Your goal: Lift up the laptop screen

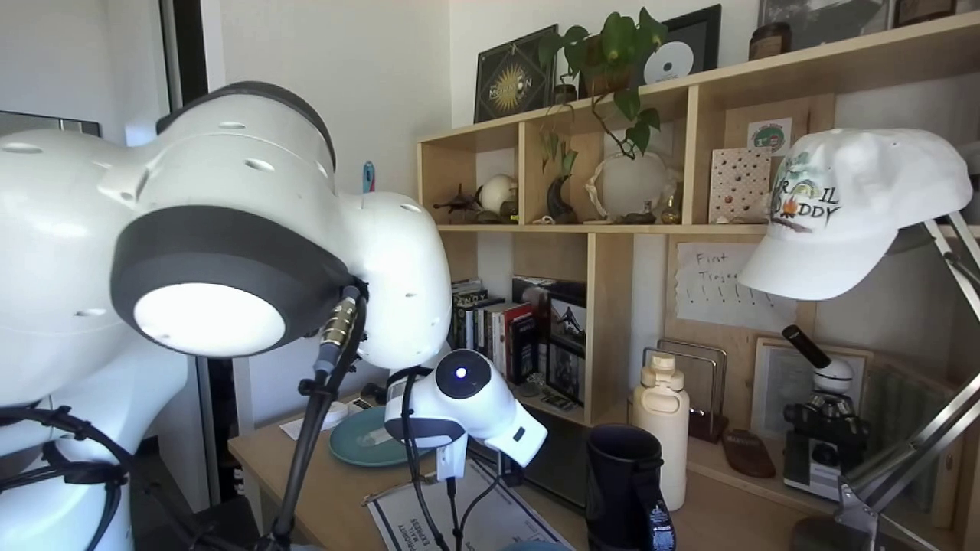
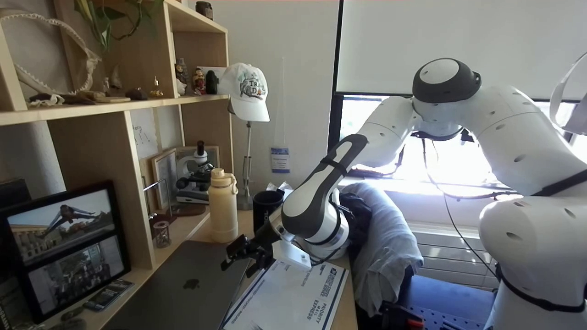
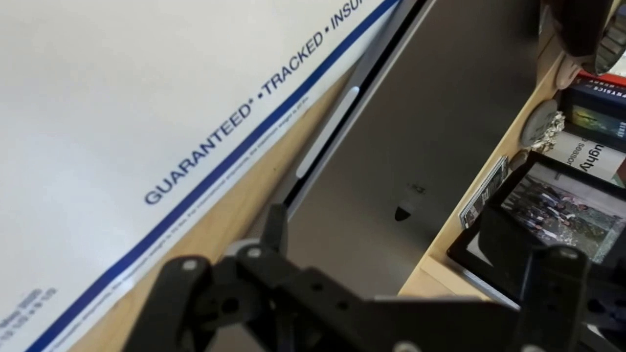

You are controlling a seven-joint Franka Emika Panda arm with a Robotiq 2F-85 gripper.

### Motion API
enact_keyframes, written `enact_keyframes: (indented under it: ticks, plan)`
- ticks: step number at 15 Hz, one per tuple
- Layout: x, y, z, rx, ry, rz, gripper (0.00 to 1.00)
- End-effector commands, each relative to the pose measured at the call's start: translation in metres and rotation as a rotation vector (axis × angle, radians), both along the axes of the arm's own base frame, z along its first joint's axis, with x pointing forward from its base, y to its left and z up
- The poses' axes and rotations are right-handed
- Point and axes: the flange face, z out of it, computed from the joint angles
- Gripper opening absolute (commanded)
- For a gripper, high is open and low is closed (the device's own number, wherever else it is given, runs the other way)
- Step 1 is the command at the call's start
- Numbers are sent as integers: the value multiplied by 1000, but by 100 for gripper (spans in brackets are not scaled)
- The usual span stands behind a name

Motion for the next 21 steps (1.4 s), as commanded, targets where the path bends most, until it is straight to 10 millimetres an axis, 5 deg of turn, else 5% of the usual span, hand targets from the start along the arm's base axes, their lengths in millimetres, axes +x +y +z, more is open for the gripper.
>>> enact_keyframes:
  ticks: [1, 10, 21]
  plan:
    - [8, 5, -8, 1, 2, 10, 100]
    - [16, 9, -21, 16, 26, 6, 100]
    - [22, 10, -13, 8, -4, 9, 100]
